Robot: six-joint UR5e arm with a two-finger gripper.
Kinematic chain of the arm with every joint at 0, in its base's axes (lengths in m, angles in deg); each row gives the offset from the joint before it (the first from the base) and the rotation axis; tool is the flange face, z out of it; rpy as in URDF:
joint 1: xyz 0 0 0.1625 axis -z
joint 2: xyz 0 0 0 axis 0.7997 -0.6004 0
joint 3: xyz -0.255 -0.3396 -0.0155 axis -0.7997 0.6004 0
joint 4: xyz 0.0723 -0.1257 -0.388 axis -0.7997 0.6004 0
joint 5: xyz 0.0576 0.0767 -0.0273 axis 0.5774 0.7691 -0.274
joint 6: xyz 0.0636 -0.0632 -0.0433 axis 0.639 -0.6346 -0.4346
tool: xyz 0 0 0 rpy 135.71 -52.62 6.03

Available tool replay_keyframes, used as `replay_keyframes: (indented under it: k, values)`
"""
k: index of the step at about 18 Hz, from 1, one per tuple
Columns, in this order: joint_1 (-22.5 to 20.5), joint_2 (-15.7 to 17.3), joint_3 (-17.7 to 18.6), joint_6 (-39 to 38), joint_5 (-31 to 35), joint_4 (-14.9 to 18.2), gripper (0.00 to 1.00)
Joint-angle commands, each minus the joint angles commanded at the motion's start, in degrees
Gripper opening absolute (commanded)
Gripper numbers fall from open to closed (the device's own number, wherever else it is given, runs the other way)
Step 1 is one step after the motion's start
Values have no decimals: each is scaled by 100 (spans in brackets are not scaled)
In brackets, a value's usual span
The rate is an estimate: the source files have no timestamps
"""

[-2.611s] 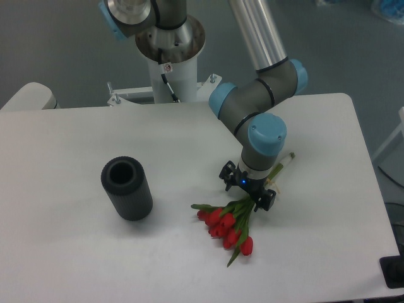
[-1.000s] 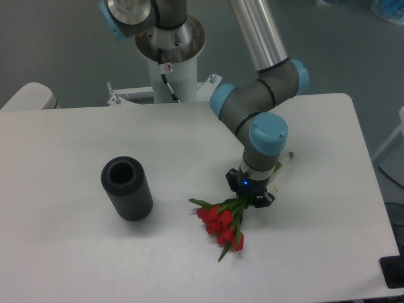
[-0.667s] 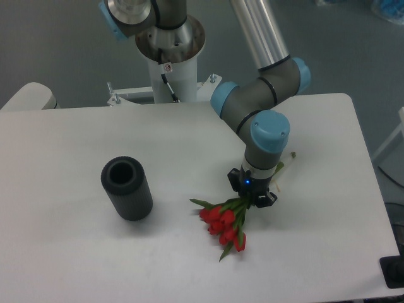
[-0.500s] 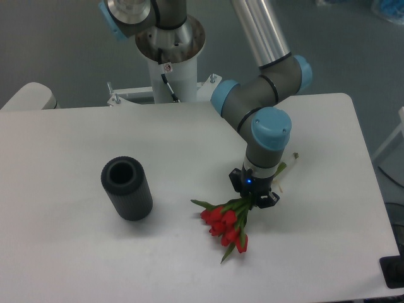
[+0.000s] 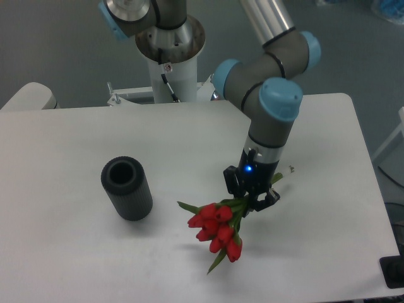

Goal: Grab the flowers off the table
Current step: 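Lift the red tulip bunch off the table with the gripper, then raise the held tulips higher and carry them toward the black vase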

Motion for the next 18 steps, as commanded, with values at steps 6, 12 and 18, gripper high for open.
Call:
replay_keyframes:
  k: [6, 12, 18]
  values:
    - [-351, 220, 35, -465, -1405, 0, 17]
    - [-501, 483, 62, -1317, -2005, -9, 17]
    - [-493, 581, 150, -1380, -2400, -26, 17]
